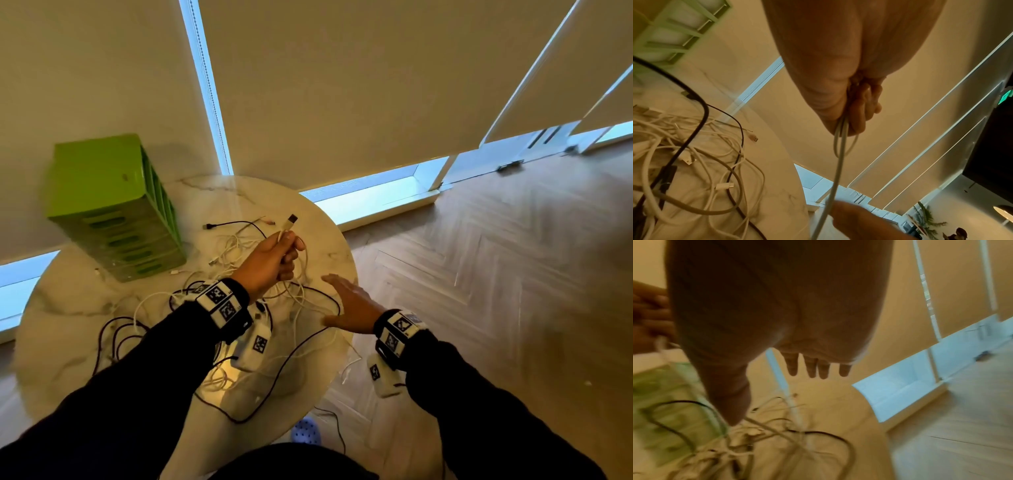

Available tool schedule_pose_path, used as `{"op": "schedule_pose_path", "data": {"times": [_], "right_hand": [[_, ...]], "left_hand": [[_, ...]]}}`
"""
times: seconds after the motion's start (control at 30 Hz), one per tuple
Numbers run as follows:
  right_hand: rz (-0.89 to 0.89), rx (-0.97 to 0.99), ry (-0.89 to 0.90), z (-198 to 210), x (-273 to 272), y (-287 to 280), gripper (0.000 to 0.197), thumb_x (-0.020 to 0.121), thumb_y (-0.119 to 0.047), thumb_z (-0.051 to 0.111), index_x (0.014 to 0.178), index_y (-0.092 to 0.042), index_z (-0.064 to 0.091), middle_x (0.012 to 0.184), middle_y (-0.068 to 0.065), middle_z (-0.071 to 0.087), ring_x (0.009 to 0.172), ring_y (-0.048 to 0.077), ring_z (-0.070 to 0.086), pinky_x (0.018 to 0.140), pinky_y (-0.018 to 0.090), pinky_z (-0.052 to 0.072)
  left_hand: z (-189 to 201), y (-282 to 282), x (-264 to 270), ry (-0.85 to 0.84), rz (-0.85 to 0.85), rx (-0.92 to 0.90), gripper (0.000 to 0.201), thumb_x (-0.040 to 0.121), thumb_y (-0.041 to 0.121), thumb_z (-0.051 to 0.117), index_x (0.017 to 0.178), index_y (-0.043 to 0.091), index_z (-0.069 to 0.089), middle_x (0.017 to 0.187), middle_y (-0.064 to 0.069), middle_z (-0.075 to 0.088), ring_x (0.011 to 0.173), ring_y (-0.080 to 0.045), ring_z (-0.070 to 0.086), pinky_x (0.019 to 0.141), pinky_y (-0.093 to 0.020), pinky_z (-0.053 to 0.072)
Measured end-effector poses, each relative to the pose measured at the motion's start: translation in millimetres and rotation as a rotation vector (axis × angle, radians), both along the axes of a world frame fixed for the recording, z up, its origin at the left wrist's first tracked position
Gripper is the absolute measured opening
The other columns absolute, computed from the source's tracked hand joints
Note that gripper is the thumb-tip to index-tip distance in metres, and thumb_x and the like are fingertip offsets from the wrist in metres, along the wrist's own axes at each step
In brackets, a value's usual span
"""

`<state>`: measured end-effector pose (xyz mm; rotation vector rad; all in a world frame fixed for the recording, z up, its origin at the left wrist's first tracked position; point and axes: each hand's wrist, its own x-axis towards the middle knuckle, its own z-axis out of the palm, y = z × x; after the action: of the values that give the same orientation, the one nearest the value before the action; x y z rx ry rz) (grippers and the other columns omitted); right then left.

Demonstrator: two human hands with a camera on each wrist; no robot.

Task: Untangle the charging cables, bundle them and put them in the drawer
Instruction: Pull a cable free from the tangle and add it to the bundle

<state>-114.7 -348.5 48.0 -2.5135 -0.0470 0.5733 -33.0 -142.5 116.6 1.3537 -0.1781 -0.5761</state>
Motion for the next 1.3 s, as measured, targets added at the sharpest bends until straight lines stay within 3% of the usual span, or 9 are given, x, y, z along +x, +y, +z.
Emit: {"op": "schedule_pose_path", "data": {"times": [0.1, 0.17, 0.27, 0.4, 0.57, 0.73, 0.9, 1.07, 1.3], "right_hand": [[0.098, 0.256, 0.038, 23.4, 7.8, 52.5, 0.08, 0.089, -0.053, 0.067, 0.155, -0.027, 0.028, 0.149, 0.001, 0.05, 0.138, 0.019, 0.045, 0.117, 0.039, 0.032], [0.063, 0.44, 0.056, 34.5, 9.8, 71.5, 0.059, 0.094, -0.051, 0.061, 0.143, -0.024, 0.042, 0.118, 0.001, 0.067, 0.113, 0.017, 0.064, 0.103, 0.038, 0.048], [-0.057, 0.623, -0.096, 43.5, 13.1, 70.9, 0.03, 0.104, -0.042, 0.046, 0.11, -0.013, 0.053, 0.082, 0.007, 0.058, 0.072, 0.017, 0.061, 0.072, 0.038, 0.057], [-0.338, 0.61, -0.328, 48.2, 21.7, 39.5, 0.029, 0.108, -0.034, 0.037, 0.095, -0.014, 0.054, 0.068, -0.002, 0.045, 0.056, 0.011, 0.043, 0.054, 0.034, 0.041], [-0.452, 0.176, -0.218, 7.1, 26.2, -14.4, 0.013, 0.106, -0.034, 0.039, 0.1, -0.032, 0.05, 0.073, 0.008, 0.063, 0.065, 0.031, 0.062, 0.07, 0.046, 0.055], [0.006, 0.032, 0.132, -20.3, -4.5, 12.6, 0.014, 0.105, -0.027, 0.041, 0.101, -0.024, 0.055, 0.096, 0.004, 0.061, 0.088, 0.024, 0.058, 0.08, 0.034, 0.044], [0.395, -0.035, 0.315, -35.3, -7.3, 73.5, 0.026, 0.105, -0.029, 0.043, 0.115, -0.012, 0.061, 0.119, 0.015, 0.063, 0.108, 0.031, 0.056, 0.095, 0.041, 0.044], [0.41, -0.044, 0.155, -15.9, 49.4, 86.6, 0.023, 0.1, -0.021, 0.051, 0.108, -0.005, 0.066, 0.112, 0.017, 0.066, 0.104, 0.032, 0.06, 0.089, 0.038, 0.046], [0.225, 0.034, -0.012, -12.6, 175.5, 106.3, 0.024, 0.102, -0.027, 0.052, 0.102, -0.007, 0.064, 0.105, 0.011, 0.067, 0.097, 0.027, 0.06, 0.077, 0.03, 0.037]], "left_hand": [[-1.0, -0.9, 0.1, -0.015, 0.02, 0.021, 0.034, 0.11, 0.03, 0.034, 0.093, 0.007, 0.054, 0.062, 0.004, 0.039, 0.051, -0.009, 0.031, 0.05, -0.023, 0.028], [-1.7, 3.8, 4.2, -0.072, 0.054, 0.104, 0.035, 0.11, 0.033, 0.035, 0.094, 0.009, 0.056, 0.066, 0.0, 0.044, 0.055, -0.012, 0.041, 0.054, -0.025, 0.036], [-2.7, 16.0, 11.4, -0.115, 0.155, 0.211, 0.038, 0.109, 0.037, 0.035, 0.093, 0.011, 0.057, 0.071, -0.005, 0.052, 0.059, -0.015, 0.05, 0.057, -0.028, 0.043], [-2.2, 36.1, 21.7, -0.057, 0.308, 0.194, 0.036, 0.108, 0.041, 0.036, 0.093, 0.013, 0.054, 0.07, 0.002, 0.044, 0.049, -0.008, 0.038, 0.047, -0.023, 0.03], [9.2, 54.7, 26.3, -0.062, 0.398, 0.067, 0.027, 0.106, 0.046, 0.039, 0.106, 0.02, 0.047, 0.066, 0.008, 0.035, 0.048, -0.006, 0.03, 0.044, -0.022, 0.029], [19.9, 54.9, 30.4, -0.09, 0.465, -0.087, 0.028, 0.107, 0.043, 0.037, 0.093, 0.021, 0.047, 0.064, 0.005, 0.027, 0.051, -0.01, 0.023, 0.044, -0.022, 0.026], [12.6, 54.8, 31.0, -0.106, 0.451, -0.022, 0.026, 0.108, 0.04, 0.037, 0.096, 0.019, 0.047, 0.061, 0.009, 0.03, 0.05, -0.009, 0.024, 0.045, -0.022, 0.026], [4.2, 71.3, 40.4, -0.049, 0.469, 0.085, 0.018, 0.105, 0.031, 0.049, 0.091, 0.021, 0.046, 0.055, 0.014, 0.037, 0.049, -0.007, 0.03, 0.048, -0.024, 0.03], [-32.3, 88.3, 68.4, 0.048, 0.481, 0.204, 0.038, 0.105, 0.04, 0.047, 0.073, 0.024, 0.037, 0.058, 0.011, 0.029, 0.049, -0.009, 0.025, 0.045, -0.022, 0.026]]}}
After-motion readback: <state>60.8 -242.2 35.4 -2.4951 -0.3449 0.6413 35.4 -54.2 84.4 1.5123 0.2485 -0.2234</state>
